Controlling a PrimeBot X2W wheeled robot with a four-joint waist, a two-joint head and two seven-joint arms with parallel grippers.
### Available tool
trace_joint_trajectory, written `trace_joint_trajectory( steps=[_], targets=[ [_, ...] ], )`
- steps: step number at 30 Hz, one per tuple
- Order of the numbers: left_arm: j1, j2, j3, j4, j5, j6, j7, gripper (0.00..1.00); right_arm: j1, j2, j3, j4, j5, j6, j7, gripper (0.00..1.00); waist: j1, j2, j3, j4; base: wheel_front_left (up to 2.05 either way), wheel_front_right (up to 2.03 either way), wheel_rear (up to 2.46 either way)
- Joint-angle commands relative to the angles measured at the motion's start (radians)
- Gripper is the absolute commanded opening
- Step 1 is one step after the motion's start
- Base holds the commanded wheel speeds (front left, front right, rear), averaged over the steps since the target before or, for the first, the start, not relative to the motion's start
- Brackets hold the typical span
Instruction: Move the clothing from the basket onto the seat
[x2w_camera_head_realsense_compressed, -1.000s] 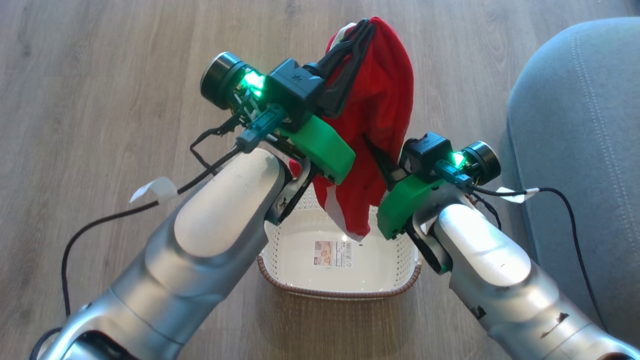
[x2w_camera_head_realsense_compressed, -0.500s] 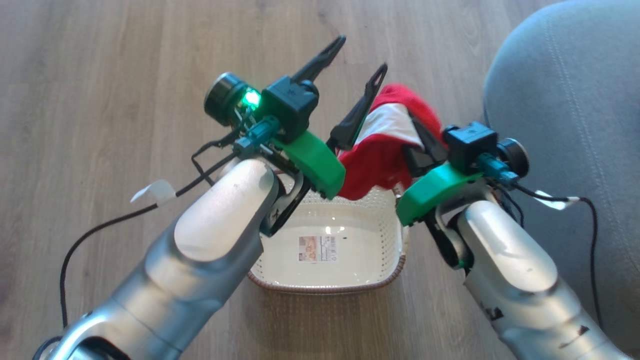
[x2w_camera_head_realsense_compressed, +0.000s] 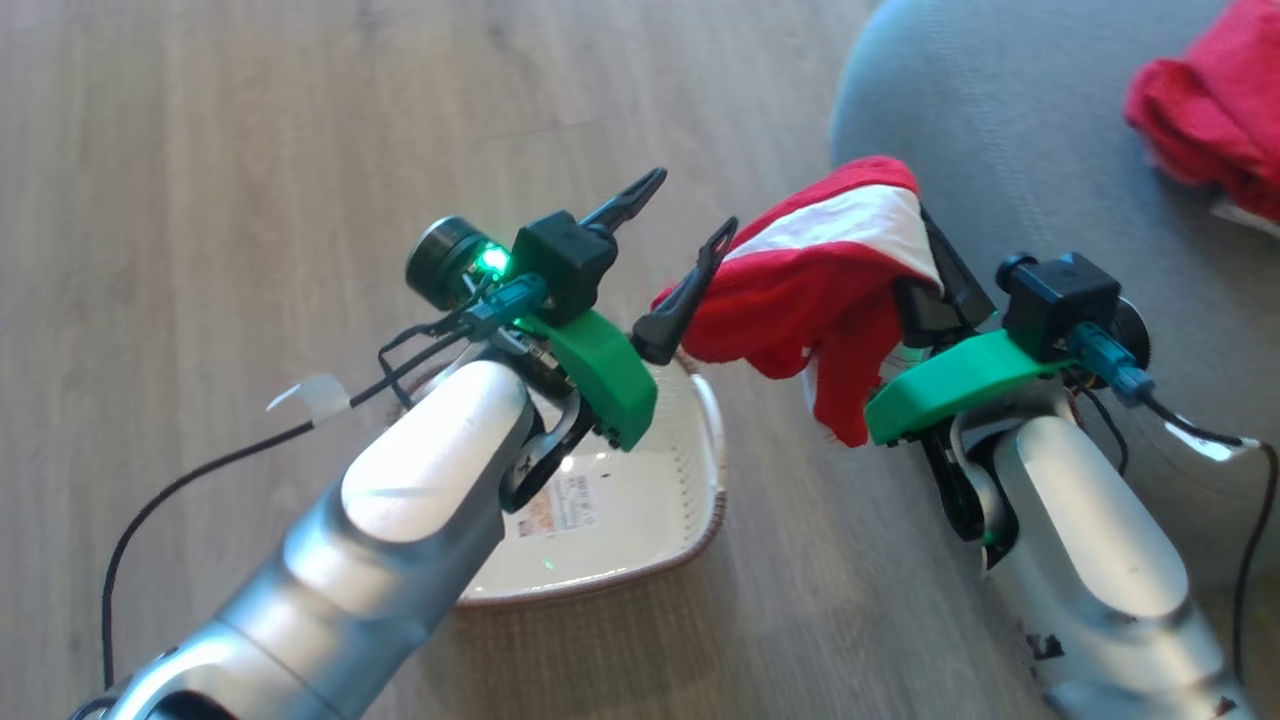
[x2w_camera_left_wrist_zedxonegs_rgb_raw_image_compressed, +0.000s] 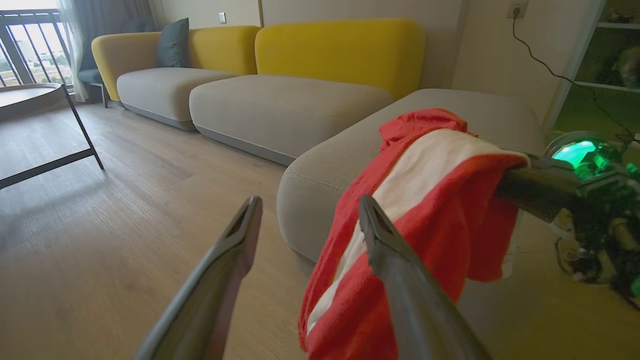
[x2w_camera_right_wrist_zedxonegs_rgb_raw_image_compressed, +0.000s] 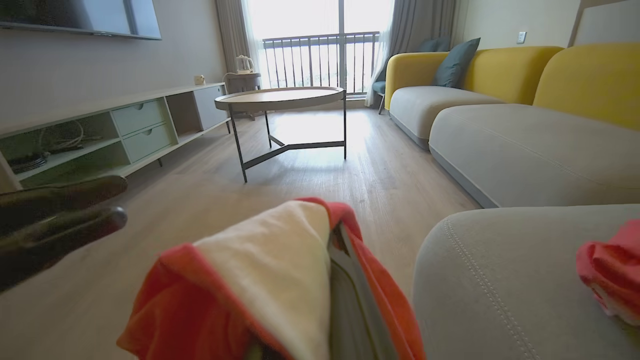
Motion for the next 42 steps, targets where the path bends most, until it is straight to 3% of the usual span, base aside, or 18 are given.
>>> trace_joint_trajectory(
  steps=[1,17,32,42],
  targets=[
    [-0.026,0.021,0.026,-0.023,-0.006,-0.004,-0.006,1.0,0.0,0.008,0.006,-0.04,-0.009,0.007,-0.005,0.0,0.0,0.0,-0.003,-0.044,0.0,0.0,0.0],
    [0.018,0.028,0.0,0.018,-0.034,-0.023,-0.013,1.0,0.088,0.025,-0.061,-0.138,0.015,0.007,-0.005,0.0,0.0,0.0,-0.031,-0.312,0.0,0.0,0.0],
    [-0.026,0.005,-0.048,0.034,-0.026,-0.032,-0.014,1.0,0.201,0.04,-0.229,-0.277,-0.012,0.007,-0.005,0.0,0.0,0.0,0.023,-0.34,0.0,0.0,0.0],
    [-0.027,0.034,-0.061,0.005,-0.011,-0.033,-0.014,1.0,0.052,-0.011,-0.305,-0.26,-0.033,0.007,-0.005,0.0,0.0,0.0,0.097,-0.342,0.0,0.0,0.0]
  ],
)
